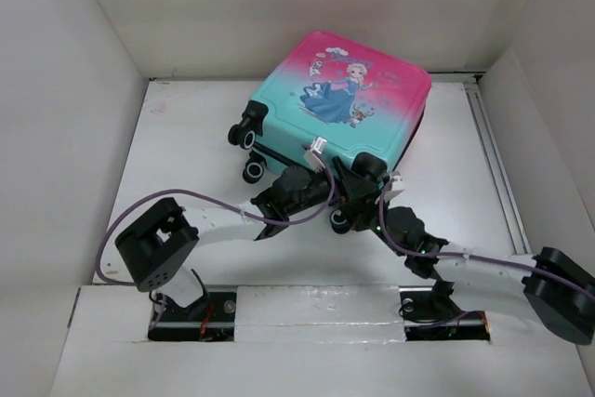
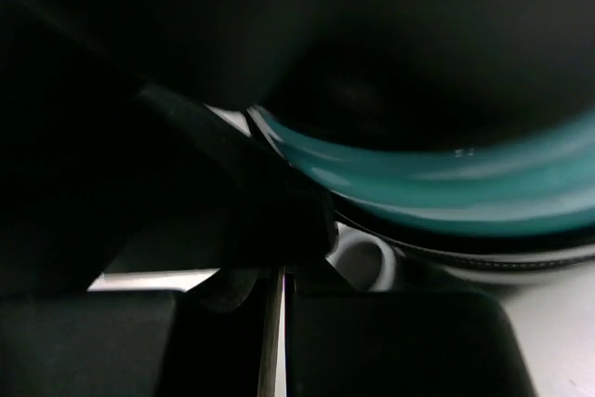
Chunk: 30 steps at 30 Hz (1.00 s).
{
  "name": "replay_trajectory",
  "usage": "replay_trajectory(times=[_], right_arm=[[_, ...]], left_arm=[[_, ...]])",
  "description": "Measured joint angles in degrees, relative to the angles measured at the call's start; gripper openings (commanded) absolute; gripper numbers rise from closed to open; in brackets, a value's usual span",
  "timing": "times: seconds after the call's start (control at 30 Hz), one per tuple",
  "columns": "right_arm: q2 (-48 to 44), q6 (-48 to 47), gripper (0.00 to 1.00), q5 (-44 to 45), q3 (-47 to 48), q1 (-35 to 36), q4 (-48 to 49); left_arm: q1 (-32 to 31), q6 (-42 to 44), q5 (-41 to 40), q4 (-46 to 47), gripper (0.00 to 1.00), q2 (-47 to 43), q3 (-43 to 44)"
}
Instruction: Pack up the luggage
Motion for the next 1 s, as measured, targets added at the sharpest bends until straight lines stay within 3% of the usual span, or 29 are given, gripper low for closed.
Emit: replay_trajectory(times=[0.23,0.43,0.5,0.53,0.57,0.63,0.87,1.0], right_arm=[[14.03,2.56,0.0,12.5,-3.23,2.27,23.08],[25.86,0.81,0.0,28.65,-3.45,4.63,36.46],[29.46,0.61,0.0,32.87,-2.97,5.62,39.58],[30.42,0.48,0.0,34.47,-2.69,6.32,40.59],[30.91,0.35,0.0,36.13,-2.58,7.19,41.4],[30.82,0.24,0.0,37.9,-2.6,8.57,41.66],[22.58,1.86,0.0,33.86,-6.6,14.14,40.3],[13.09,3.32,0.0,30.91,-7.28,15.17,29.64]], left_arm=[[-0.66,-1.46,-2.51,1.31,0.0,5.84,4.94],[-1.51,-2.14,-5.11,6.73,0.0,13.88,10.1],[-1.68,-2.08,-5.64,8.31,0.21,15.08,10.25],[-1.68,-2.12,-5.75,8.35,0.38,15.1,10.25],[-1.73,-2.14,-5.84,8.11,0.63,14.88,10.25],[-1.79,-1.44,-6.03,6.75,1.0,14.03,10.19],[-5.16,10.43,-10.82,-17.03,1.0,-0.13,9.75],[-5.75,19.32,-18.47,-22.58,1.0,-11.3,10.51]])
